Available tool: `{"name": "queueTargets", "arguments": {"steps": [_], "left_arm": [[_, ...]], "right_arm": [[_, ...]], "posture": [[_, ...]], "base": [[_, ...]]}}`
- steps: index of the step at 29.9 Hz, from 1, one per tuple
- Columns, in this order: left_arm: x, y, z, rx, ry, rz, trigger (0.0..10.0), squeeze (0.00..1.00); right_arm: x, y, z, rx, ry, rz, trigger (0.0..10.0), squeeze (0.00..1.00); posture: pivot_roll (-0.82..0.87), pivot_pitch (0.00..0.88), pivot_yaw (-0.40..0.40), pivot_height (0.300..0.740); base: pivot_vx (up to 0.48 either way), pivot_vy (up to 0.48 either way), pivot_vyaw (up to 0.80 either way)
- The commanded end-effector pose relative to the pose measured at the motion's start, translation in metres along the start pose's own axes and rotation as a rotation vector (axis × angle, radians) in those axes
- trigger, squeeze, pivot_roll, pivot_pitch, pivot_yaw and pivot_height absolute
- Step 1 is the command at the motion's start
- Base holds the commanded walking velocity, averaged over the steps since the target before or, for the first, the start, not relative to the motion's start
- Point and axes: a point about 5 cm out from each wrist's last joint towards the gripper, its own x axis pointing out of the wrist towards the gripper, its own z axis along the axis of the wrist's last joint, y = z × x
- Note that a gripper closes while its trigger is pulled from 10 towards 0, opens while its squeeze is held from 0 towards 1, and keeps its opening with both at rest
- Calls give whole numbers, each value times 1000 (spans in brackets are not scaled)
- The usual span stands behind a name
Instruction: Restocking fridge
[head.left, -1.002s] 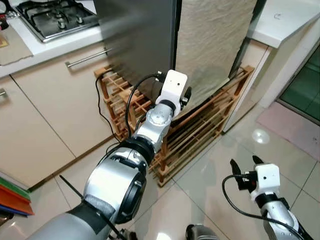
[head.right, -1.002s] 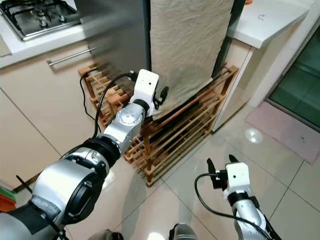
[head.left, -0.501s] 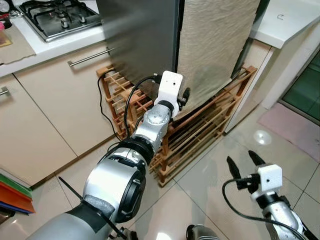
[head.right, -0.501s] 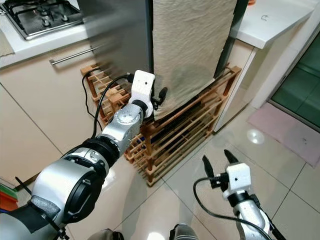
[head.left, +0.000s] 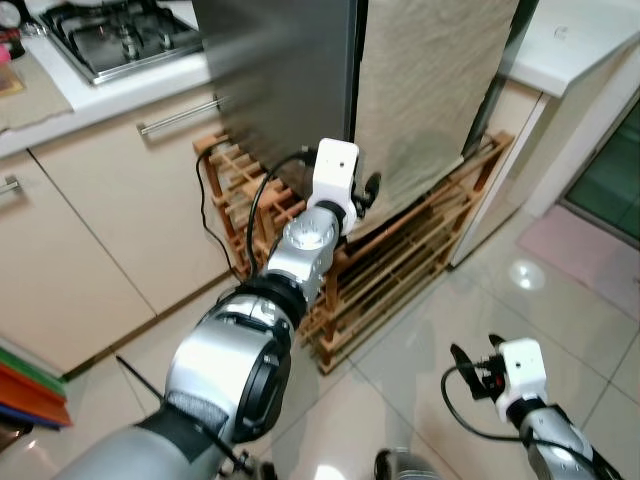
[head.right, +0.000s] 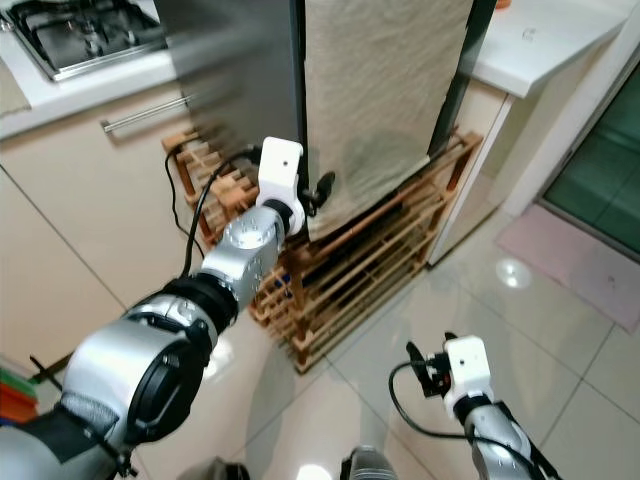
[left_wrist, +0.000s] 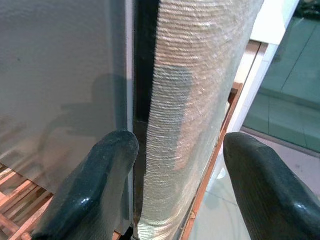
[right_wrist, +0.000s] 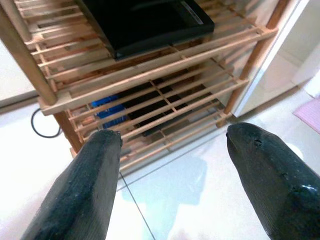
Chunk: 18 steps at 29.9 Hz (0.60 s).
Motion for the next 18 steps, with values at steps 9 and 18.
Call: {"name": "queueTargets", "arguments": {"steps": [9, 18], "left_arm": [[-19, 6, -20, -43, -76, -104, 10000, 0], [-96, 68, -62, 124, -47, -82, 10000, 0]], "right_arm": [[-12, 24, 14, 17, -213, 26, 10000, 0], [-20, 48, 87, -33, -467, 53, 10000, 0]], "posture": [[-202, 78, 62, 724], [-168, 77, 76, 724]], "base": [[0, 0, 0], [0, 0, 0]]}}
